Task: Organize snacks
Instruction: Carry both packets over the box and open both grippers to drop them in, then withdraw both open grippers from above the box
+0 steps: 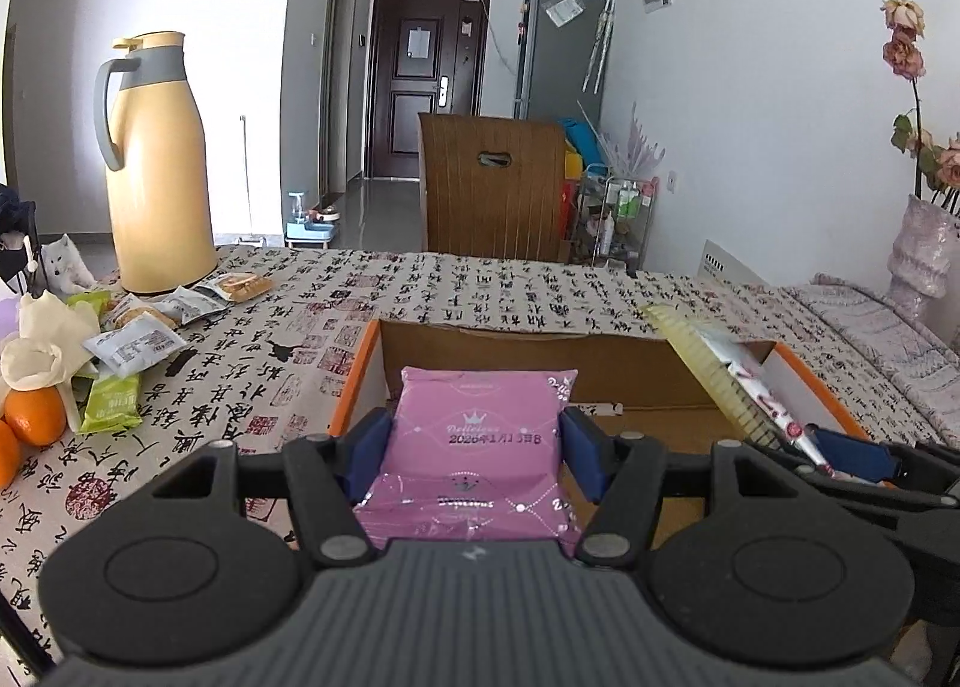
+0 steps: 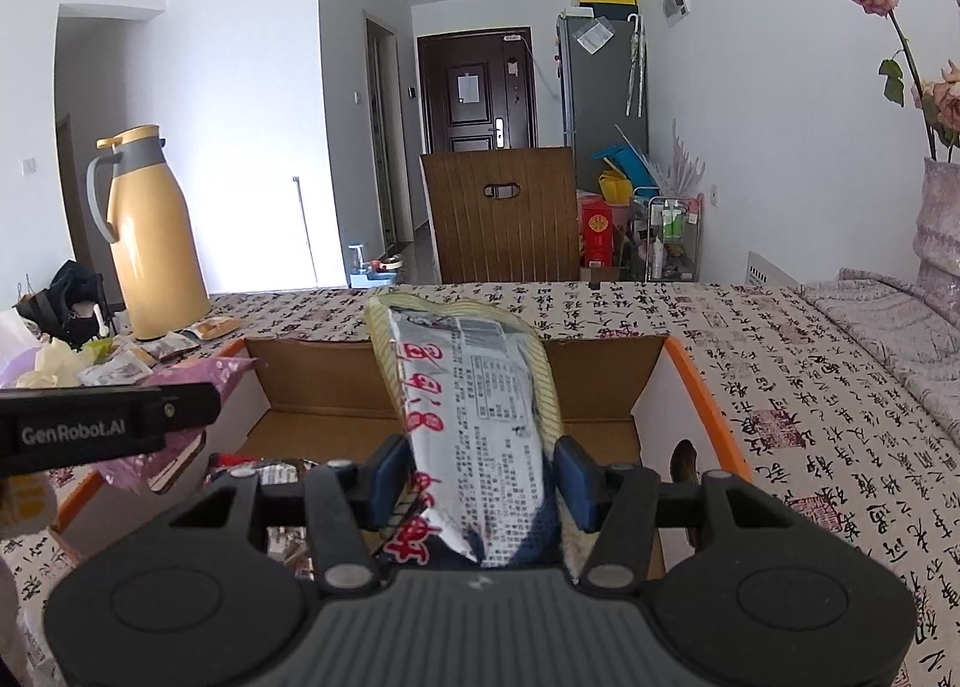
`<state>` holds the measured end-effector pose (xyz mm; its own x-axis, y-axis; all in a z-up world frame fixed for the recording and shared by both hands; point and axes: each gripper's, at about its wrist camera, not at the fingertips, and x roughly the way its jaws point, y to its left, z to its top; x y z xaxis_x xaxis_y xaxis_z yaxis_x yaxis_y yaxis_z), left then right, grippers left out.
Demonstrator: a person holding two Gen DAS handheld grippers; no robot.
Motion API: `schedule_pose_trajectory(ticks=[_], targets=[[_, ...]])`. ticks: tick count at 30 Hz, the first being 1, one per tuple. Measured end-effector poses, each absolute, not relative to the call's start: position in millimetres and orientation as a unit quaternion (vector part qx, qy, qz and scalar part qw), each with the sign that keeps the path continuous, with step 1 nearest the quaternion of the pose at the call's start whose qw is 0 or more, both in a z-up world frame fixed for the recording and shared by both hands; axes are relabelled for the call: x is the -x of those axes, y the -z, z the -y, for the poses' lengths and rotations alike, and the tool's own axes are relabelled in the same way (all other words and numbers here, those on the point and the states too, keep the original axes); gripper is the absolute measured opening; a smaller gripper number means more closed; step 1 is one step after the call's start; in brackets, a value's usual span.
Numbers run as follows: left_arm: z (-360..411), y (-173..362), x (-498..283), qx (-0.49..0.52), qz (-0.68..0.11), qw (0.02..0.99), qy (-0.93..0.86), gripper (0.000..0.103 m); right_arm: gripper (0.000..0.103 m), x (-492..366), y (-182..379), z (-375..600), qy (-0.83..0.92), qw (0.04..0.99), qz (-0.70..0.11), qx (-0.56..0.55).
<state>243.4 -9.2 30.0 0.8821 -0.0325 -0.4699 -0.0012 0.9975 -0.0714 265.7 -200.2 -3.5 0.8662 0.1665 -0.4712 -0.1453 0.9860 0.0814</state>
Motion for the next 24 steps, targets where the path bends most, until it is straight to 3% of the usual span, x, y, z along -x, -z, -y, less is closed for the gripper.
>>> schedule_pose_trajectory(ticks=[2,3,7,10,24], targets=[[7.0,-31.0,-241.1,0.043,-0.235,0.971,0.007,0.063,0.056,-265.9,3.2,201.6,-0.081,0.966,-0.246,-0.026],[6.1,-32.2,-240.2,0.045,-0.231,0.972,0.005,0.064,0.062,-265.2,3.3,202.6,-0.080,0.966,-0.246,-0.028],[3.6,-35.8,-235.3,0.053,-0.212,0.976,-0.013,0.099,0.095,-263.0,2.8,207.7,-0.070,0.968,-0.239,-0.037],[1.7,-38.9,-232.8,0.061,-0.203,0.977,-0.019,0.103,0.103,-261.6,2.5,208.2,-0.070,0.969,-0.235,-0.043],[-2.0,-40.2,-234.8,0.070,-0.204,0.976,-0.022,0.103,0.103,-261.8,1.0,210.6,-0.071,0.969,-0.230,-0.045]])
